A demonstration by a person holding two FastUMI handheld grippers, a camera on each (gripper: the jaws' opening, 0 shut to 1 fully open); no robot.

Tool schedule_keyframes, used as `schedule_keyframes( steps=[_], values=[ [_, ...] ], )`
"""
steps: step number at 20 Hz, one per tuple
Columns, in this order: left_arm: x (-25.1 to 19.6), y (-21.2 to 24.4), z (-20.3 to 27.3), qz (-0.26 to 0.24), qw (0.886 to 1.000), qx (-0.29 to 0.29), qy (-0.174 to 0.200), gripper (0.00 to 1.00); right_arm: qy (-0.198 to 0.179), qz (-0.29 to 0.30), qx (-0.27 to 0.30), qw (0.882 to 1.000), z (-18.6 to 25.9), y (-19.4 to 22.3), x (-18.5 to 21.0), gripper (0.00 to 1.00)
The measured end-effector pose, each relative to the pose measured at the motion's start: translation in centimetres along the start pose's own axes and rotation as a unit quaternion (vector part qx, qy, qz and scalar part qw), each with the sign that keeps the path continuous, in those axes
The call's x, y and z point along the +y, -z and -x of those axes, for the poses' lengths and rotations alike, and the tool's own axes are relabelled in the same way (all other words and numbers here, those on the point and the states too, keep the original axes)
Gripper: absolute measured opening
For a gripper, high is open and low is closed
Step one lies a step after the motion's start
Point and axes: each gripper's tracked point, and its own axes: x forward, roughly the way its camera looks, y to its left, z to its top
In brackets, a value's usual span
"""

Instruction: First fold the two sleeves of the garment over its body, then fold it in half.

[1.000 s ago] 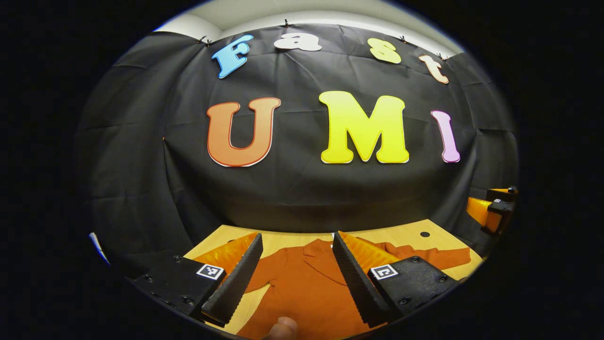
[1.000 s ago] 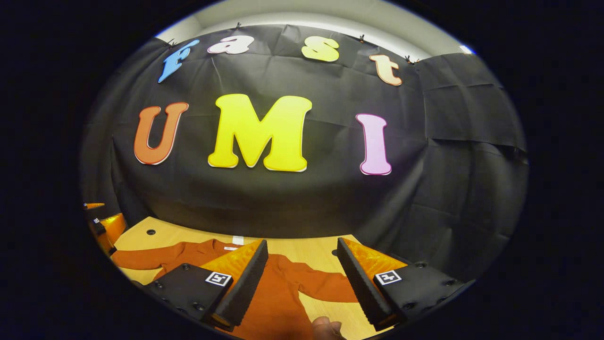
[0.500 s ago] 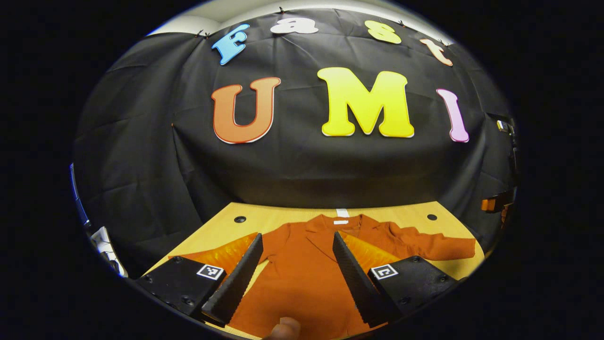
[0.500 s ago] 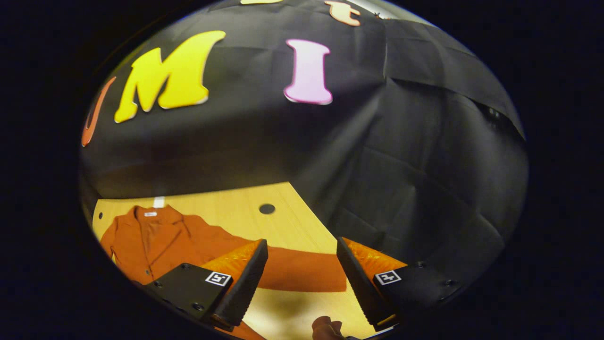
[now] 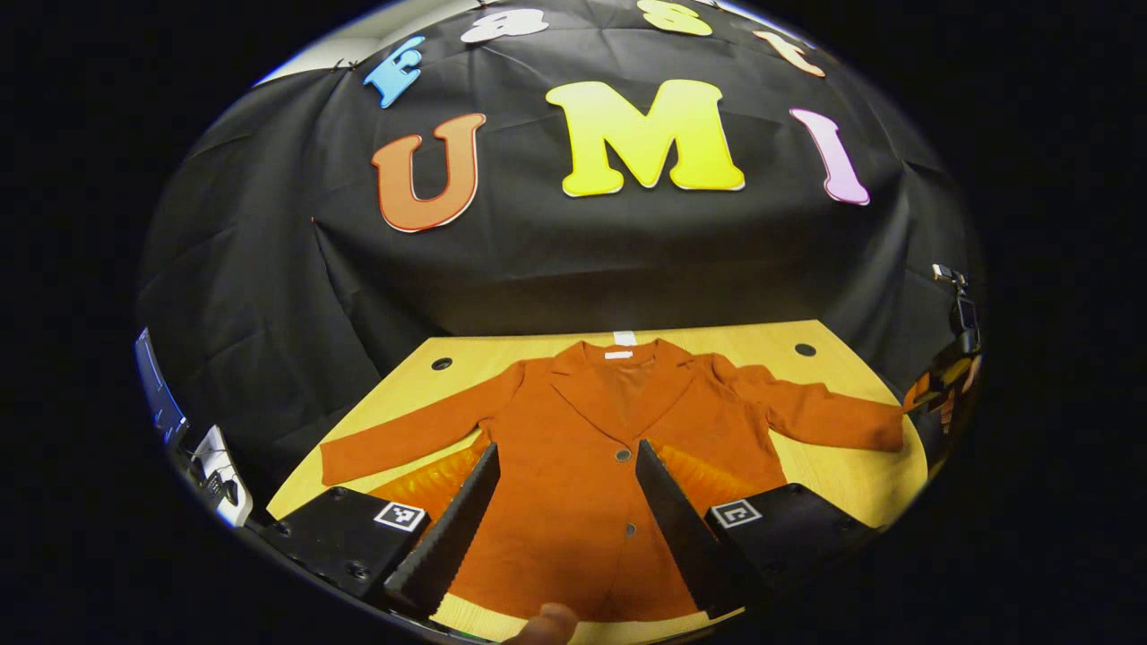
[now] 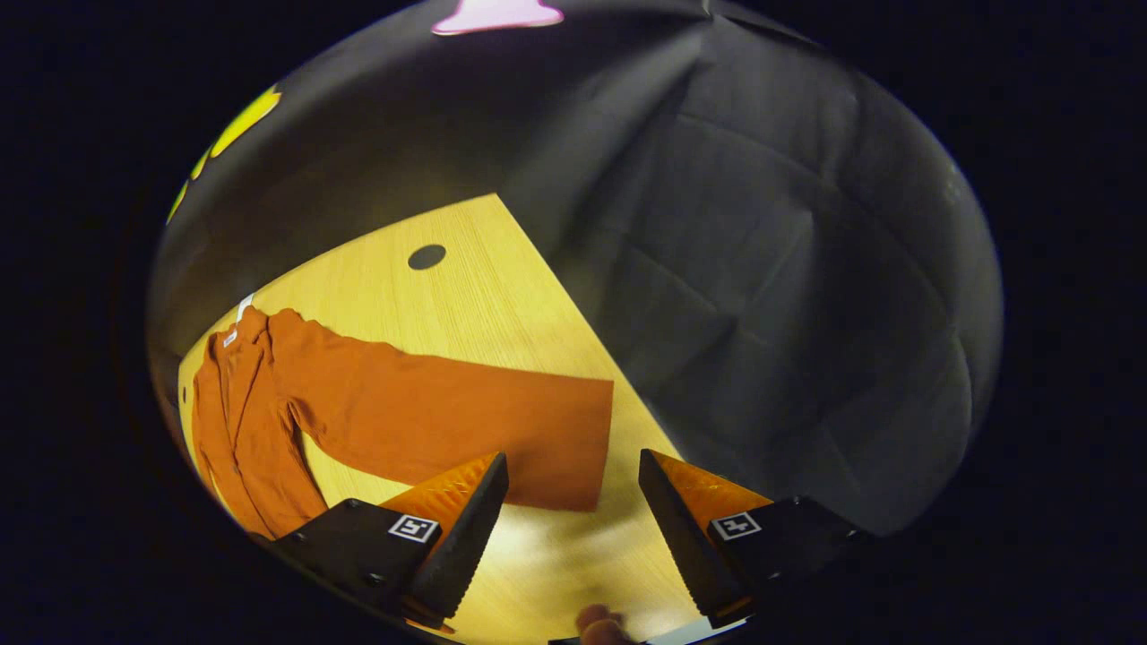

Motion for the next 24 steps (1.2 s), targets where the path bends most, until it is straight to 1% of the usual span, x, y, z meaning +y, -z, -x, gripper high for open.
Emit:
schedule_keyframes(
  steps=[1,2,4,5,6,7,8,9,10,11,12,13,14,15,16,17,18,19,20,21,22,24],
  values=[
    [-0.9,0.0,0.6,-0.007,1.000,0.000,0.000,0.99,-0.017,-0.028,0.030,0.999,-0.8,0.6,-0.3,0.94],
    [-1.6,0.3,0.9,-0.011,1.000,0.003,0.000,0.99,-0.024,-0.043,0.055,0.997,-1.6,1.0,-0.6,0.94],
    [-3.0,0.8,1.5,-0.014,1.000,0.010,0.003,0.99,-0.034,-0.058,0.105,0.992,-3.4,1.7,-1.1,0.94],
    [-3.5,1.2,1.8,-0.015,1.000,0.014,0.002,0.99,-0.036,-0.064,0.118,0.990,-4.7,1.4,-1.6,0.93],
    [-3.9,1.8,2.3,-0.018,1.000,0.020,-0.002,0.99,-0.038,-0.068,0.117,0.990,-5.8,-0.1,-2.4,0.96],
    [-4.0,2.3,2.4,-0.017,1.000,0.024,-0.005,0.99,-0.047,-0.066,0.117,0.990,-6.2,-0.6,-2.2,0.96],
    [-4.1,2.6,2.5,-0.015,0.999,0.031,-0.007,0.99,-0.051,-0.064,0.124,0.989,-6.5,-0.7,-2.0,0.92],
    [-4.0,3.4,2.5,-0.009,0.999,0.039,-0.010,0.99,-0.061,-0.065,0.145,0.985,-6.7,-0.3,-1.7,0.87],
    [-4.1,3.9,2.7,-0.002,0.999,0.047,-0.014,0.99,-0.065,-0.068,0.144,0.985,-6.9,-0.8,-1.5,0.84],
    [-3.8,4.2,2.7,0.003,0.998,0.053,-0.020,0.99,-0.087,-0.074,0.147,0.982,-6.8,-1.0,-0.4,0.81],
    [-3.7,4.3,2.8,0.005,0.998,0.054,-0.022,0.94,-0.095,-0.084,0.161,0.979,-6.7,-0.3,0.2,0.75],
    [-3.5,4.1,2.8,0.007,0.998,0.053,-0.025,0.99,-0.099,-0.097,0.179,0.974,-6.6,0.3,0.6,0.68],
    [-3.3,4.0,2.8,0.005,0.998,0.052,-0.028,0.99,-0.103,-0.107,0.193,0.970,-6.4,0.8,0.9,0.60],
    [-3.2,3.9,3.0,0.004,0.998,0.051,-0.030,0.99,-0.103,-0.111,0.191,0.970,-6.6,0.5,0.8,0.51],
    [-3.0,3.9,3.2,0.003,0.998,0.048,-0.033,0.99,-0.101,-0.106,0.187,0.971,-6.8,0.4,0.6,0.46],
    [-2.7,4.0,3.3,0.000,0.998,0.047,-0.037,0.99,-0.068,-0.092,0.188,0.975,-7.5,1.0,-1.0,0.51],
    [-2.2,4.4,3.5,0.003,0.998,0.051,-0.040,0.98,-0.087,-0.111,0.186,0.972,-7.5,0.4,-0.1,0.04],
    [-1.7,4.9,3.4,0.013,0.997,0.057,-0.042,0.98,-0.096,-0.107,0.190,0.971,-7.0,0.3,0.2,0.13],
    [-1.3,5.2,3.4,0.019,0.997,0.062,-0.046,0.98,-0.094,-0.105,0.187,0.972,-7.2,0.6,-0.1,0.13],
    [-0.4,5.2,3.4,0.028,0.996,0.062,-0.051,0.98,-0.081,-0.127,0.185,0.971,-7.3,-0.1,-1.1,0.08],
    [0.0,5.2,3.3,0.031,0.997,0.059,-0.050,0.98,-0.084,-0.134,0.182,0.970,-6.7,0.2,-0.8,0.04],
    [1.1,5.2,2.3,0.022,0.997,0.057,-0.037,0.98,-0.091,-0.136,0.170,0.972,-5.0,-0.3,-0.3,0.04]
  ],
)
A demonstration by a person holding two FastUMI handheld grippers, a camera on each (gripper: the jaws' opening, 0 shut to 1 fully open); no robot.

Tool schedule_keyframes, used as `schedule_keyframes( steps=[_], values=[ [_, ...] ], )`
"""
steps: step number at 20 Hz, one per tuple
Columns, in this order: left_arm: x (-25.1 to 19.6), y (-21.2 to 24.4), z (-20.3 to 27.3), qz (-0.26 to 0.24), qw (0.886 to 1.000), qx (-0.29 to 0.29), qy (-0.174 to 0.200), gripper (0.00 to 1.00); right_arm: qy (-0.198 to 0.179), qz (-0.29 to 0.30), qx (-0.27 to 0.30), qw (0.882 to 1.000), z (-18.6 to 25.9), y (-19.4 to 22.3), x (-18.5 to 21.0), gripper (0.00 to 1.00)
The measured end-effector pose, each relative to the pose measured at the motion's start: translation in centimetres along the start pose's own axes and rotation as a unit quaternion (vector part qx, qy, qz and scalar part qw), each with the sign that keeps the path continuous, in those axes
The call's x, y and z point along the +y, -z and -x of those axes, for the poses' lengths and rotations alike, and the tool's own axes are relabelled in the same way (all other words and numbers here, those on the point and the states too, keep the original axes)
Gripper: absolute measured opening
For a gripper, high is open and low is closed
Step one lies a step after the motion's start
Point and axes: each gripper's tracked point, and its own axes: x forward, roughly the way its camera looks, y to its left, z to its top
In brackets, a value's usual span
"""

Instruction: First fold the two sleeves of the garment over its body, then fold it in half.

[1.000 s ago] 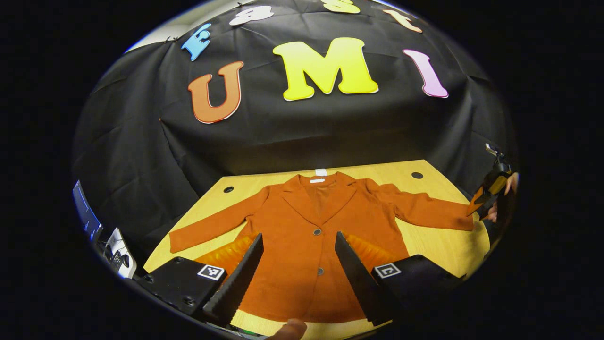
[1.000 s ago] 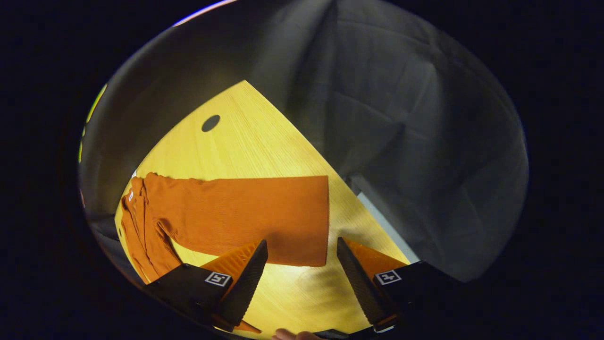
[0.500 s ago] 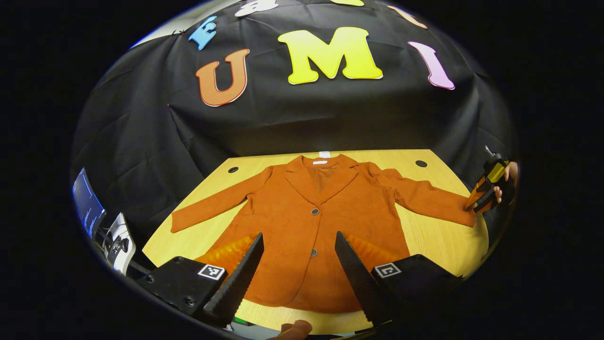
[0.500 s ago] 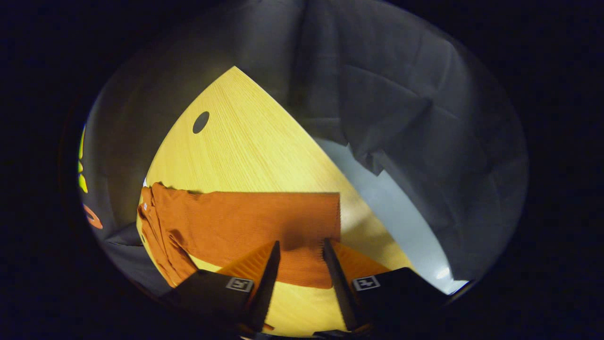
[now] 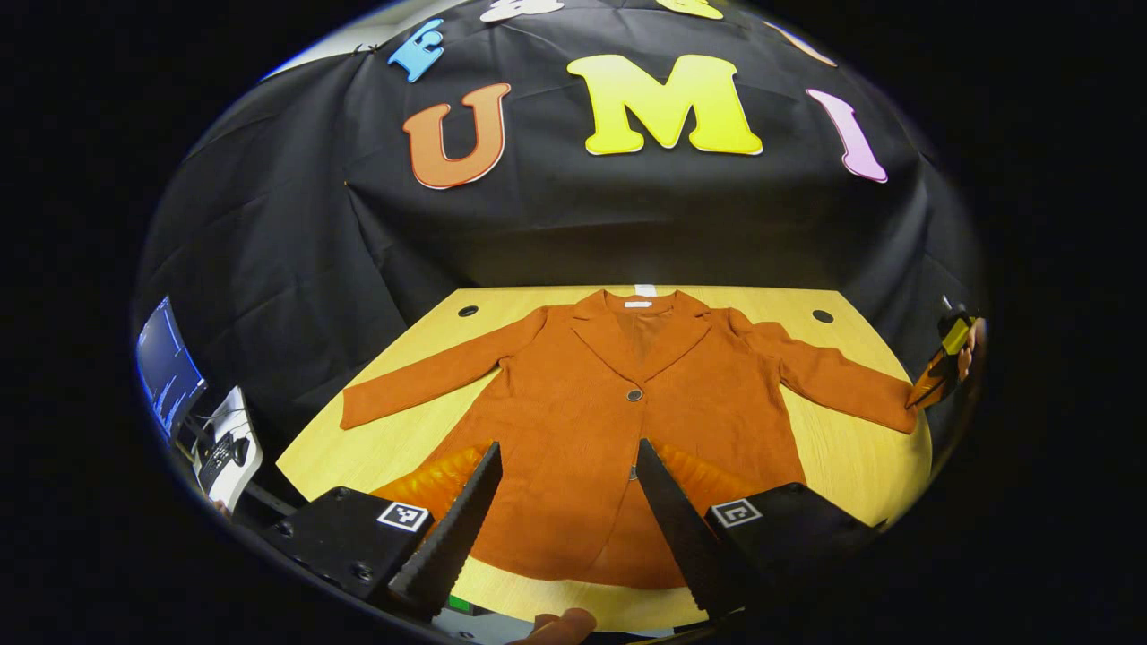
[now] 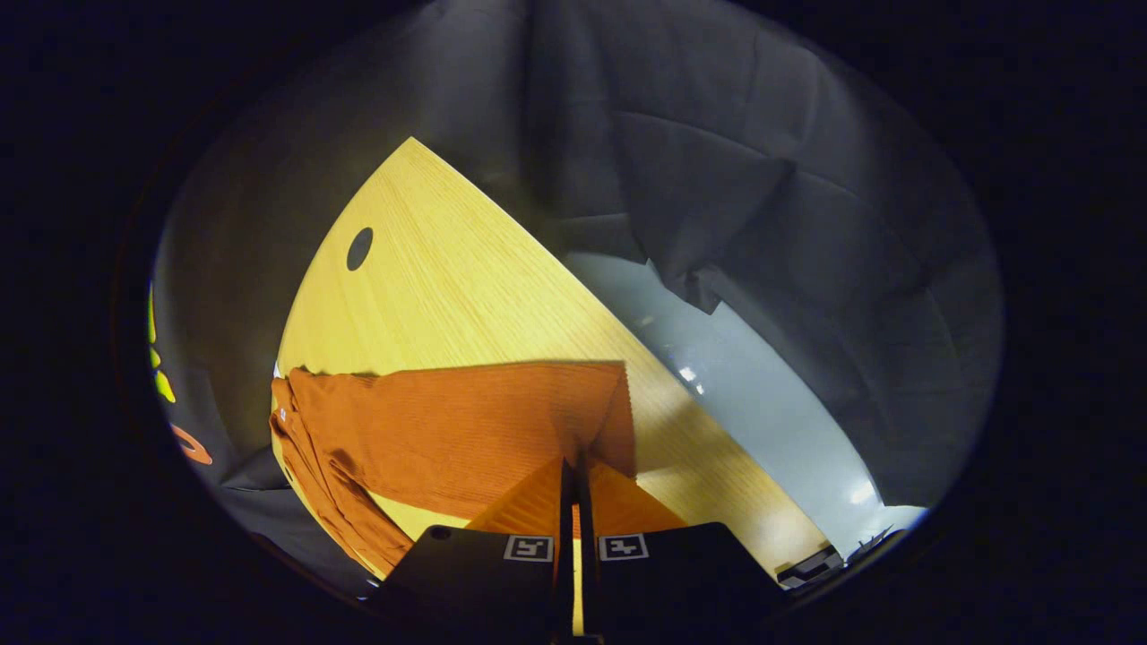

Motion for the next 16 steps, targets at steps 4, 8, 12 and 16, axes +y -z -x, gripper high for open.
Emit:
schedule_keyframes(
  steps=[4,8,12,16],
  values=[
    [1.5,-1.2,-2.1,-0.016,0.999,-0.013,0.028,0.98,-0.032,0.015,-0.043,0.998,4.4,0.4,4.6,0.04],
    [4.1,-2.1,-4.3,-0.049,0.996,-0.042,0.064,0.98,-0.062,0.074,-0.082,0.992,8.8,2.0,14.5,0.04],
    [10.7,-1.8,-6.7,-0.029,0.997,-0.038,0.063,0.98,-0.098,0.167,-0.110,0.975,11.4,6.7,31.7,0.04],
    [19.5,1.9,-8.8,0.011,0.999,-0.002,0.045,0.98,-0.143,0.264,-0.081,0.950,6.3,19.3,51.4,0.04]
  ],
)
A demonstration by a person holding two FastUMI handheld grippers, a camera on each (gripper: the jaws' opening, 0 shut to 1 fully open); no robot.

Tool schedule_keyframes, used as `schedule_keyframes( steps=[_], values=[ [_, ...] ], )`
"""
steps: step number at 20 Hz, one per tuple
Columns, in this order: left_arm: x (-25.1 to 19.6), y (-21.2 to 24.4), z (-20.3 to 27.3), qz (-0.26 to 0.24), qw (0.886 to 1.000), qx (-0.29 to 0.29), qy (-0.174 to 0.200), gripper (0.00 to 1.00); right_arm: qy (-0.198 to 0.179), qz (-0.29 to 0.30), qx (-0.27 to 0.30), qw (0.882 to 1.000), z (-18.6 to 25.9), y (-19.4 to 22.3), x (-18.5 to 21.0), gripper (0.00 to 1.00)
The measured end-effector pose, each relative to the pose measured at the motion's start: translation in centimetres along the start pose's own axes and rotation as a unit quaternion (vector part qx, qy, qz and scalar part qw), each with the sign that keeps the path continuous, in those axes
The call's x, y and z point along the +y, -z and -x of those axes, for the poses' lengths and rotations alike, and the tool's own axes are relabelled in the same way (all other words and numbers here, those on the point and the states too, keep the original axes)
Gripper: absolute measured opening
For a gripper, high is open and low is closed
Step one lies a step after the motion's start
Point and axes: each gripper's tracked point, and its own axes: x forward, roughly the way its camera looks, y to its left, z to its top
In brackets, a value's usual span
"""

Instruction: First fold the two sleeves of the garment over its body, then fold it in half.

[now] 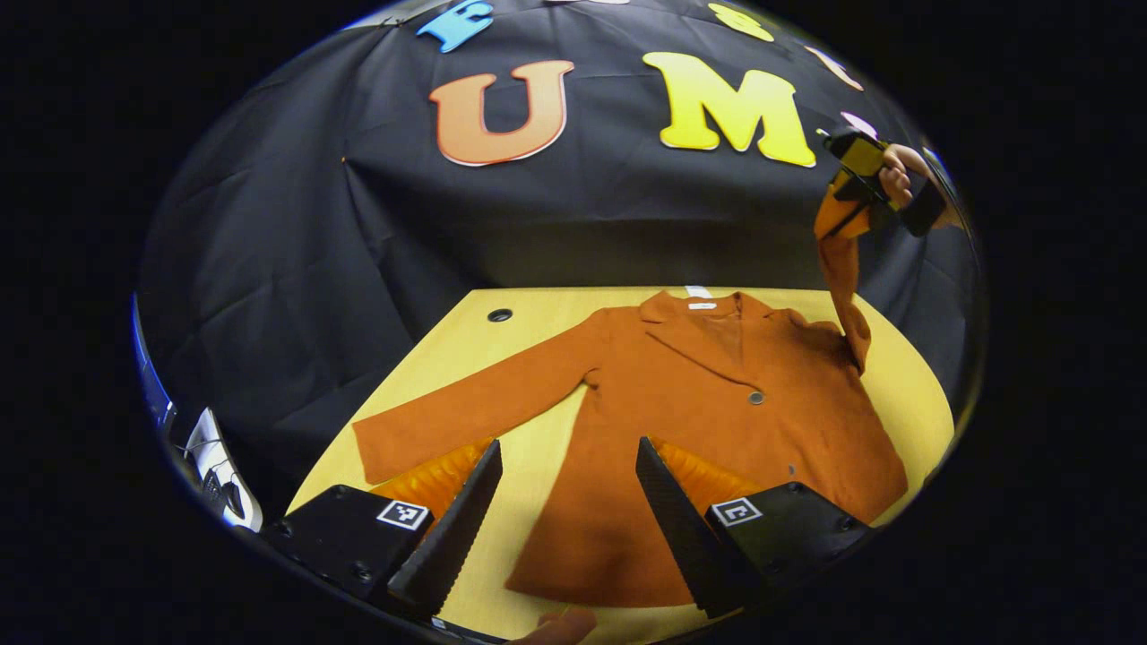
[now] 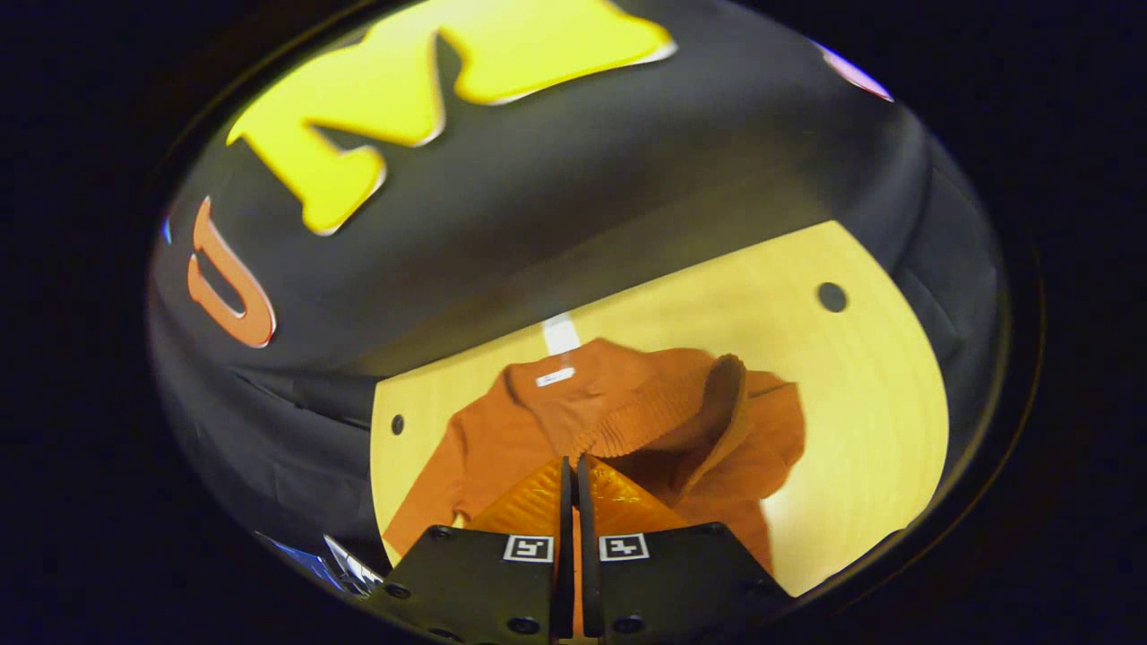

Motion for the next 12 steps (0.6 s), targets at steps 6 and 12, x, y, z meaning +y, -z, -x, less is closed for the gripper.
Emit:
schedule_keyframes(
  steps=[6,12],
  values=[
    [10.6,5.9,0.0,0.057,0.994,0.052,-0.073,0.98,-0.014,0.098,0.085,0.991,-15.5,10.7,15.6,0.02],
    [15.2,10.0,-1.1,0.084,0.985,0.097,-0.111,0.98,-0.023,0.101,0.105,0.989,-19.4,13.9,18.8,0.29]
  ],
)
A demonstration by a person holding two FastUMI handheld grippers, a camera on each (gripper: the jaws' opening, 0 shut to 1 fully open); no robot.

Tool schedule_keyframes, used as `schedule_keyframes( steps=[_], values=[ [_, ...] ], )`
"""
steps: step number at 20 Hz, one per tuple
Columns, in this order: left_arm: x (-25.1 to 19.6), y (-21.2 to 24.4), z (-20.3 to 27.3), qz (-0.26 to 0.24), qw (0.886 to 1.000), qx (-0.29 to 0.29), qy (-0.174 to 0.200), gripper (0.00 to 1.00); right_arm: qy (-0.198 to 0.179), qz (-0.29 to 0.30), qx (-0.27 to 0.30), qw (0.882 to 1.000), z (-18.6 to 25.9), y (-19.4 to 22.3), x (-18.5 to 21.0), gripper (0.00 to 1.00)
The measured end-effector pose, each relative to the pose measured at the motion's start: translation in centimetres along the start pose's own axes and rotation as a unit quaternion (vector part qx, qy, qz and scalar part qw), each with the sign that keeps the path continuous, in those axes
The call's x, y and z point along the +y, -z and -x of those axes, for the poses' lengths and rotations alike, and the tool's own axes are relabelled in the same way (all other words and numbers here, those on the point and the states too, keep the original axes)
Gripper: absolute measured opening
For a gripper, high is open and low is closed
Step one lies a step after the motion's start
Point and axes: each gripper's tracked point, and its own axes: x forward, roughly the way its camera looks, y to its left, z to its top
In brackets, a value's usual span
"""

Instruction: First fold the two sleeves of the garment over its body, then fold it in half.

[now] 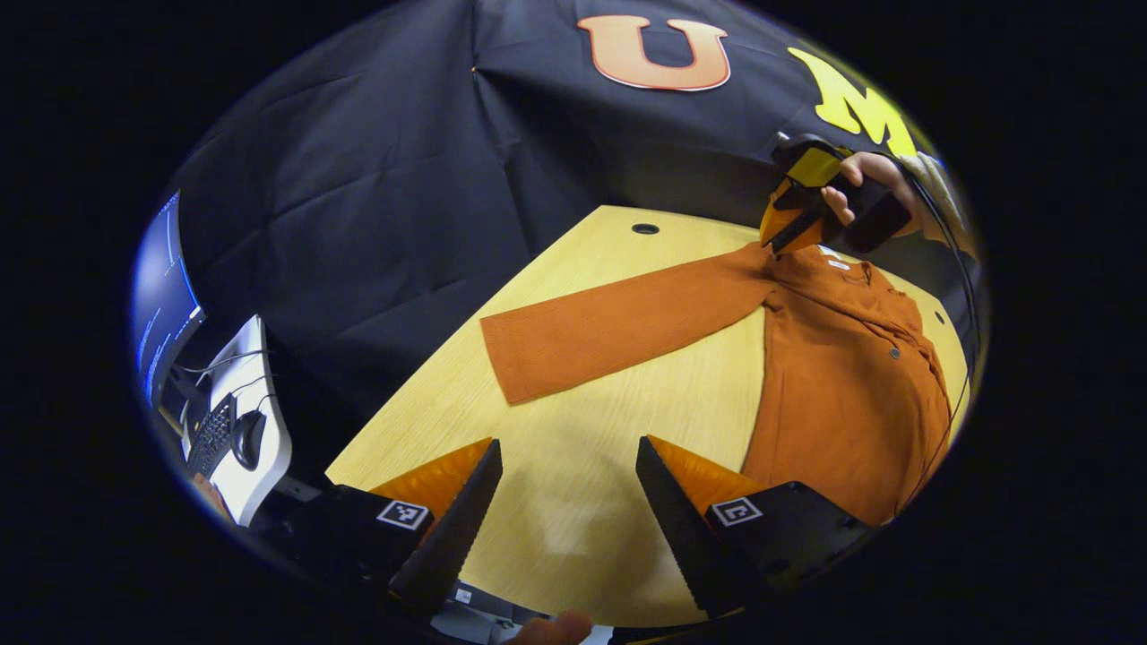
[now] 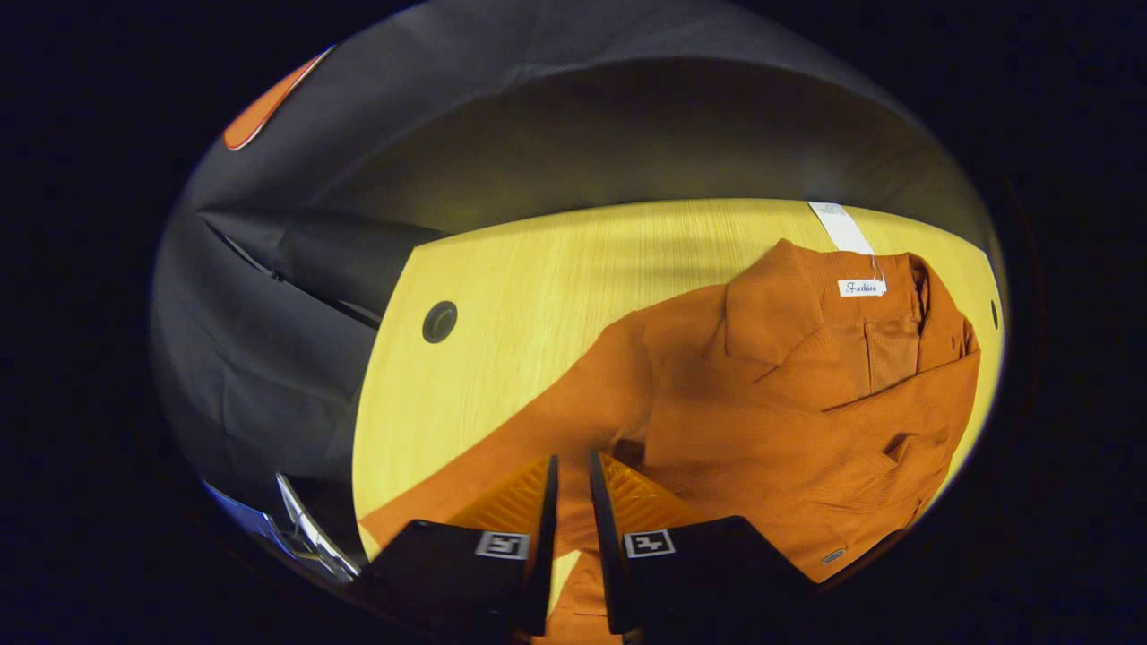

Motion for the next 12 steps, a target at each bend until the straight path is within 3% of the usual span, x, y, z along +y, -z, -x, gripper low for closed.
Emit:
schedule_keyframes(
  steps=[1,2,3,5,7,10,11,12],
  values=[
    [0.6,0.1,-0.3,0.003,1.000,0.005,-0.003,0.98,0.003,-0.003,0.000,1.000,-0.2,0.1,-0.2,0.39],
    [1.0,0.1,-0.8,0.004,1.000,0.013,-0.004,0.98,-0.003,-0.011,-0.002,1.000,1.0,-0.1,-0.4,0.41],
    [1.6,0.1,-1.8,0.007,1.000,0.026,-0.007,0.98,-0.017,-0.027,-0.008,0.999,2.6,-0.7,-0.2,0.57],
    [2.0,-0.2,-3.4,0.014,0.999,0.048,-0.002,1.00,-0.027,-0.046,-0.018,0.998,4.8,-1.2,-0.8,0.64],
    [2.5,-2.2,-6.2,0.061,0.995,0.075,-0.001,0.98,-0.028,-0.049,-0.026,0.998,9.8,-1.5,-2.8,0.76],
    [2.8,-3.7,-9.4,0.089,0.986,0.142,0.004,0.98,-0.035,-0.024,-0.050,0.998,15.9,-0.6,-5.6,0.70],
    [2.7,-3.4,-10.2,0.108,0.977,0.185,0.013,0.98,-0.034,0.001,-0.052,0.998,18.9,1.1,-7.6,0.77],
    [2.9,-3.6,-10.7,0.117,0.973,0.197,0.016,0.99,-0.032,0.013,-0.051,0.998,20.3,2.3,-8.7,0.77]
  ],
)
